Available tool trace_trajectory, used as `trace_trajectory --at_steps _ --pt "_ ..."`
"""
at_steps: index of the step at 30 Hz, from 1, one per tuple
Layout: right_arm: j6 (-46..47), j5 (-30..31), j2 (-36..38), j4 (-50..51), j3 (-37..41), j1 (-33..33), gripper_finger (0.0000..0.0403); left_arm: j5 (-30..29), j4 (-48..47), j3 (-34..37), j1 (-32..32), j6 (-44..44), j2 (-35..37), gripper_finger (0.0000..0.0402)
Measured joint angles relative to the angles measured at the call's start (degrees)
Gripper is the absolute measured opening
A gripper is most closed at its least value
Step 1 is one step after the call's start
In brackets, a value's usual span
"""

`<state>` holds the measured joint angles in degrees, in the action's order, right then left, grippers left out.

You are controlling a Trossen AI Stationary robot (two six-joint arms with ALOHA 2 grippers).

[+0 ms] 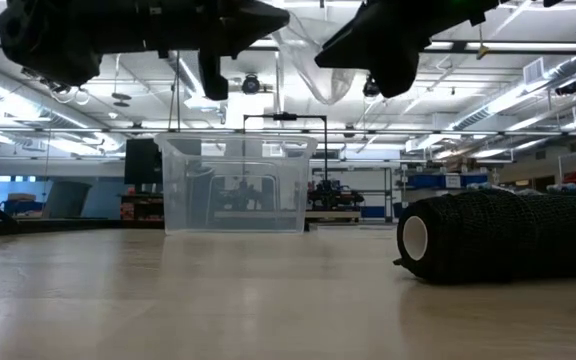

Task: Roll bandage
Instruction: Open the transparent zip bag

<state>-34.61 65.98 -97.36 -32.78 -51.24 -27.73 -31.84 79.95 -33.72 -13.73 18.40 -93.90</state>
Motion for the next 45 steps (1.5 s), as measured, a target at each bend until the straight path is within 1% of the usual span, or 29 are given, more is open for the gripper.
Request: trace_trajectory --at_steps 7,10,13,16,17,18,20,22,25,28,32,36,39,41,43,45 --pt "-0.4 -1.3 0.0 -2.2 0.0 0.0 0.0134 0.0 -0.1 -0.3 0.6 0.1 0.0 0.0000" --pt "-1.9 -1.1 0.0 -4.8 0.0 0.2 0.0125 0.0 0.1 -0.5 0.6 0.2 -0.2 0.0000" --pt "-4.3 -1.1 0.0 -7.3 0.0 0.2 0.0090 -0.1 0.0 -0.5 0.6 0.2 -0.3 0.0000" --pt "-6.4 -0.8 0.0 -8.6 0.0 0.2 0.0026 -0.1 -0.1 -0.5 0.6 0.3 -0.3 0.0000" --pt "-6.6 -0.8 0.0 -8.5 0.0 0.2 0.0014 -0.1 -0.1 -0.5 0.6 0.3 -0.3 0.0000" --pt "-6.6 -0.6 0.0 -8.5 0.0 0.2 0.0010 -0.1 -0.1 -0.5 0.6 0.2 -0.3 0.0000" --pt "-6.3 0.1 0.0 -8.5 0.0 0.2 0.0009 0.4 -0.1 -0.5 0.6 0.2 -0.3 0.0000" --pt "-6.3 0.5 0.0 -8.5 0.0 0.1 0.0005 2.1 -0.1 -0.5 0.6 0.1 -0.3 0.0000" --pt "-6.3 1.3 0.1 -9.0 0.0 -0.7 0.0004 6.8 -1.4 -0.5 0.6 -1.7 -0.2 0.0001" --pt "-6.5 3.9 1.0 -9.1 0.0 -2.3 0.0003 10.8 -4.7 -0.5 0.2 -3.4 -0.2 0.0009" --pt "-6.6 6.9 3.6 -9.3 0.0 -4.5 0.0002 13.8 -8.2 -0.5 -0.8 -7.0 -0.2 0.0036" --pt "-6.8 10.4 6.5 -8.9 0.0 -6.4 0.0001 14.7 -9.8 -0.4 -2.3 -11.0 -0.3 0.0072" --pt "-7.1 14.2 8.4 -7.9 0.0 -7.1 0.0001 14.5 -10.5 -0.4 -4.0 -14.3 -0.3 0.0097" --pt "-7.1 15.3 9.2 -7.8 0.0 -7.7 0.0001 12.5 -11.1 -0.4 -5.3 -16.9 -0.2 0.0111" --pt "-6.6 15.4 10.1 -7.8 0.0 -8.8 0.0001 7.8 -11.7 -0.4 -7.1 -20.8 -0.2 0.0121" --pt "-5.6 15.4 11.0 -7.8 0.0 -10.1 0.0001 0.9 -11.7 -0.4 -9.2 -26.8 -0.2 0.0127"
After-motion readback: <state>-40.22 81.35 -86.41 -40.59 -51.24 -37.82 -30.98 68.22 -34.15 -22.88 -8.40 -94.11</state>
